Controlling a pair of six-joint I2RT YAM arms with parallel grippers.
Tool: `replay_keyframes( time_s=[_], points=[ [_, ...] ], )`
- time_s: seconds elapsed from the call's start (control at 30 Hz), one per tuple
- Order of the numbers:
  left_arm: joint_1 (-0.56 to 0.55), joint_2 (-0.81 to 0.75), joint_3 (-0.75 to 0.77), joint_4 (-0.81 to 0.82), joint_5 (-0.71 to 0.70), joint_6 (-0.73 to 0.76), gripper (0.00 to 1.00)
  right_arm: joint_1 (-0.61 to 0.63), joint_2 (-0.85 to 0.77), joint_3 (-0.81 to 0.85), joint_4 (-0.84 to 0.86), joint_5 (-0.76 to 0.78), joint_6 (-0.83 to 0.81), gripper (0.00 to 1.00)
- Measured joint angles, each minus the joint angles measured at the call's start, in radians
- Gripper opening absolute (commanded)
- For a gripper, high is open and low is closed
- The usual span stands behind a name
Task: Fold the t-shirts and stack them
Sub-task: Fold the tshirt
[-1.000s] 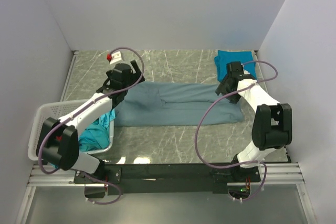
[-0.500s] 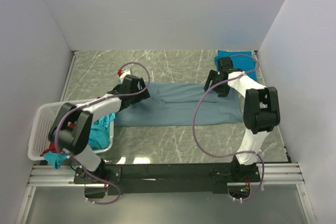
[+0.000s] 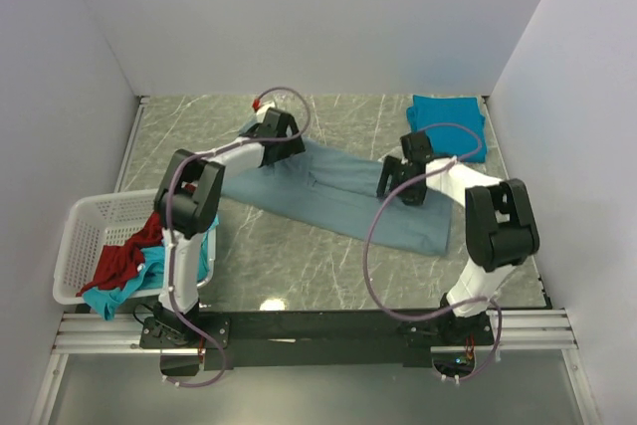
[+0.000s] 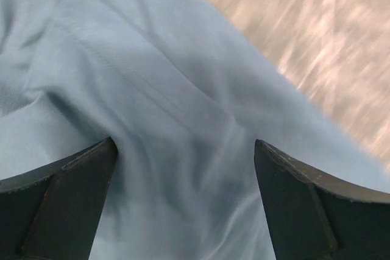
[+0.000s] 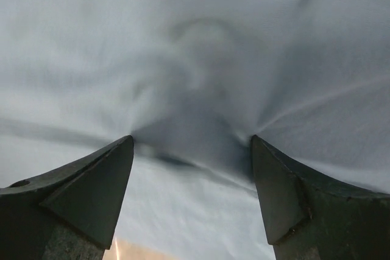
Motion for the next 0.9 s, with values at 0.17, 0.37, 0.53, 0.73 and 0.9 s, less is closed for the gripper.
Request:
replay_keyframes(
  time_s=[0.17,0.37,0.53,0.73,0.9],
  points=[
    [0.005,0.21,0.319,-0.017,0.056,0.03,0.99,0.174,-0.161,-0.192,0.033,-0.025,0.05,0.85],
    [0.008,0.34,0.47,0.108,0.247,0.039,0.99,0.499,-0.257,-0.321,0.15,-0.128,0.201,0.86],
    [0.005,0.475,0.644,0.185,0.382,0.006,0.99,0.703,-0.195,-0.253,0.14,-0.174,0.261,0.86],
    [0.004,0.583,0.765,0.281,0.459,-0.032,0.99,0.801,-0.169,-0.191,0.056,-0.163,0.264,0.86],
    [0.004,0.629,0.823,0.311,0.476,-0.048,1.0,0.801,-0.195,-0.191,0.018,-0.121,0.264,0.86]
  ],
)
